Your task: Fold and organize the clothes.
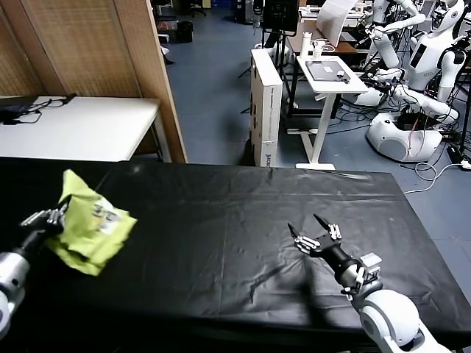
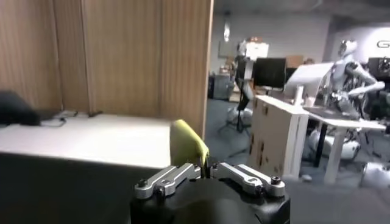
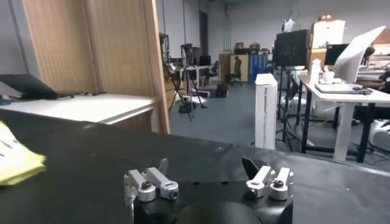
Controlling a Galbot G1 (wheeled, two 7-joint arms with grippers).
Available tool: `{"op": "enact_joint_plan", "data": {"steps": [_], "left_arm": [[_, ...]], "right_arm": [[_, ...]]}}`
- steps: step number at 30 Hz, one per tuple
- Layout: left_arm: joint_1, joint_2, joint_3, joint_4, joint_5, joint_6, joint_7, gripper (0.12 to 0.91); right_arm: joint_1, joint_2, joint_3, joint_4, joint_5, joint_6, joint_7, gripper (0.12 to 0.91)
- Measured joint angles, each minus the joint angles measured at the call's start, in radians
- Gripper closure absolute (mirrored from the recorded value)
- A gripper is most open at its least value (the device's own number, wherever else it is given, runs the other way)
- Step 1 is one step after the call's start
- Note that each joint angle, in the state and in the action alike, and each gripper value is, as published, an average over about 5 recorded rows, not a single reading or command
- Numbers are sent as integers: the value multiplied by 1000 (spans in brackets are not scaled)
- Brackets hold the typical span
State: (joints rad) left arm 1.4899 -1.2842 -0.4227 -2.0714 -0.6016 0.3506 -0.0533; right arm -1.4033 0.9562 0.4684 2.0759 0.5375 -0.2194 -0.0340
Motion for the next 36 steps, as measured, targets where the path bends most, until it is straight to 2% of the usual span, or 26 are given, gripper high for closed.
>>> {"op": "enact_joint_plan", "data": {"steps": [4,7,10,17,20,24,30,33,36], "left_arm": [[-30,-62,103,66,56,-2,0,851],[-45,-92,150,89,97,-3,8,821],[-51,-105,175,89,143,-11,28,685],[-54,-72,164,3,180,-62,82,247],[-64,-38,132,-38,182,-102,87,143],[-67,20,63,-63,175,-138,85,124],[-41,67,-31,-86,184,-153,82,123],[-23,67,-52,-95,203,-155,82,123],[-8,64,-66,-97,223,-156,83,123]], "right_arm": [[13,-1,-20,-12,11,-10,-4,118],[25,-3,-43,-21,31,-22,-9,118],[37,-9,-70,-29,61,-38,-11,118],[67,-14,-150,-41,126,-69,-4,118],[86,-4,-196,-42,145,-81,10,118],[119,16,-279,-51,170,-82,56,118],[177,68,-421,-82,253,-111,145,118],[203,99,-474,-101,278,-122,160,123],[217,117,-500,-112,287,-125,161,167]]}}
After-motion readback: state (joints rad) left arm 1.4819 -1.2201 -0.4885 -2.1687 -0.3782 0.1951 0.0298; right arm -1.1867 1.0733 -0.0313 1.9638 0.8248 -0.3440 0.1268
